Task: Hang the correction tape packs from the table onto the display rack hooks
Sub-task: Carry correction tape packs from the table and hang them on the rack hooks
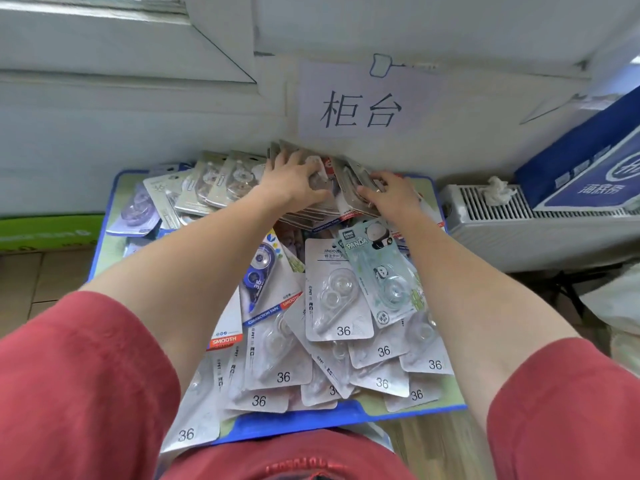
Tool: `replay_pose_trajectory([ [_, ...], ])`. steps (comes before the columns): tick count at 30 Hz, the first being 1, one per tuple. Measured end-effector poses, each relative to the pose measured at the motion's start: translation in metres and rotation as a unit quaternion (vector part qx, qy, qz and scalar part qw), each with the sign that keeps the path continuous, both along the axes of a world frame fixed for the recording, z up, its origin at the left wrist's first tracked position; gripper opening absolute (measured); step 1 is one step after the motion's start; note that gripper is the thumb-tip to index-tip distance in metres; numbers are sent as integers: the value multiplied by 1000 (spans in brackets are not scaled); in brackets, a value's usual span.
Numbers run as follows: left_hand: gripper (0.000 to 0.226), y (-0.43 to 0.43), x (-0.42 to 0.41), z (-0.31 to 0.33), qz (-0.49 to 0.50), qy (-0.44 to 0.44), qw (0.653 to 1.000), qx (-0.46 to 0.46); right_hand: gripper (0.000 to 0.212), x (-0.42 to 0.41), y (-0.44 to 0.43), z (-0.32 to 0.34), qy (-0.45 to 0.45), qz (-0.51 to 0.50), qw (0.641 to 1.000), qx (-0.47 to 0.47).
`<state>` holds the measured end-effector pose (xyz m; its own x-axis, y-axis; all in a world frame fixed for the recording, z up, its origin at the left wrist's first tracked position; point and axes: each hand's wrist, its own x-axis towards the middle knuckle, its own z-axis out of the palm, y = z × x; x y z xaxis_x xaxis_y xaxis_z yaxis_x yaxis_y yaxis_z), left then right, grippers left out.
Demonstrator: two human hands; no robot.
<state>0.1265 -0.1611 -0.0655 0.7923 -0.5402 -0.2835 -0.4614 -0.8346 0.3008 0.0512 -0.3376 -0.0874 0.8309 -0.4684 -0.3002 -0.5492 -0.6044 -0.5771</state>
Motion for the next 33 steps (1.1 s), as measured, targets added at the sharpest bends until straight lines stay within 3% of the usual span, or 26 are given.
replay_pose_trajectory([
  [4,54,7,-2,1,18,-23,999,-20,50,-1,-4,0,-15,-3,1000,14],
  [10,88,5,-9,-3,42,-52,997,40,51,-8,-5,4,-32,4,996,81],
  [14,94,-2,-21,4,88,-34,994,53,51,-15,-1,8,-40,19,993,106],
  [25,86,3,-57,4,175,-59,983,-22,71,-35,12,5,-32,77,996,-25],
  [33,83,26,-115,7,204,-91,971,-86,68,-84,28,4,-89,104,987,-85],
])
